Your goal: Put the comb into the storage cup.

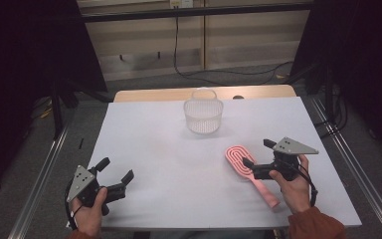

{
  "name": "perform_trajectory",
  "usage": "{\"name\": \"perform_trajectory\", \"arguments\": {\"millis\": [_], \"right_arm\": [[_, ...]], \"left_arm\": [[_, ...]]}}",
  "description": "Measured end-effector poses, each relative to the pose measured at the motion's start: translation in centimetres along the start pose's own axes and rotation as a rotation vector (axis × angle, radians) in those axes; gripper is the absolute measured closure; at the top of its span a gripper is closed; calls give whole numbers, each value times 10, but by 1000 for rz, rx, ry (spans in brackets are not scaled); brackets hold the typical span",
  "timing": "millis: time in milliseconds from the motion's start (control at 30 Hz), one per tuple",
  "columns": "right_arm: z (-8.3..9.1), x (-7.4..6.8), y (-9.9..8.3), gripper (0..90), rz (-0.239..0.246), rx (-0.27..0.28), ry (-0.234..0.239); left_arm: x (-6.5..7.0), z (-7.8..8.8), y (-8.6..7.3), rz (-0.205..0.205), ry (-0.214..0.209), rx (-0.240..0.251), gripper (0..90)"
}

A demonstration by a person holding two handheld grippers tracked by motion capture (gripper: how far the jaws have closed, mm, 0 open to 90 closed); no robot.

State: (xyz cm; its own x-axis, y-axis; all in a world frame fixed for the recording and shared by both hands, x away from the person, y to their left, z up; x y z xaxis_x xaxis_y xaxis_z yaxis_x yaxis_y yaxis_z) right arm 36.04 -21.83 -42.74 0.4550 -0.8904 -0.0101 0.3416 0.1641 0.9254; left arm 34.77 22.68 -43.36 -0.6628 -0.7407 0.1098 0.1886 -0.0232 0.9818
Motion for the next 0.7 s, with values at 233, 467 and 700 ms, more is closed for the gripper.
{"name": "perform_trajectory", "arguments": {"millis": [233,467,700], "right_arm": [[-6,-3,11,18,-18,-53,38],[-18,-3,19,21,-17,-89,50],[-27,-6,7,32,-32,-242,54]], "left_arm": [[0,-1,-1,5,1,-7,29],[0,-4,0,-1,-6,-7,29],[1,-2,2,-19,-12,11,30]]}}
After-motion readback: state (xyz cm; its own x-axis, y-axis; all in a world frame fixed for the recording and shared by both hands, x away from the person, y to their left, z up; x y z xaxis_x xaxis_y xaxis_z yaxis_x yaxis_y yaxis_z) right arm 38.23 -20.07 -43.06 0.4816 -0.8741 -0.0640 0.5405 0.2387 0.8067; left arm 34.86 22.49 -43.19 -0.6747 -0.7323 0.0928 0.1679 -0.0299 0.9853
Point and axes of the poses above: each handheld gripper's, and its own axes: z roughly backward along the jaws, y roughly out of its top, x roughly to its right, the point moved 6 cm from there along -z, roughly forward along the jaws, and after that the axes turned 7 degrees about -y, right-handed, at the moved point
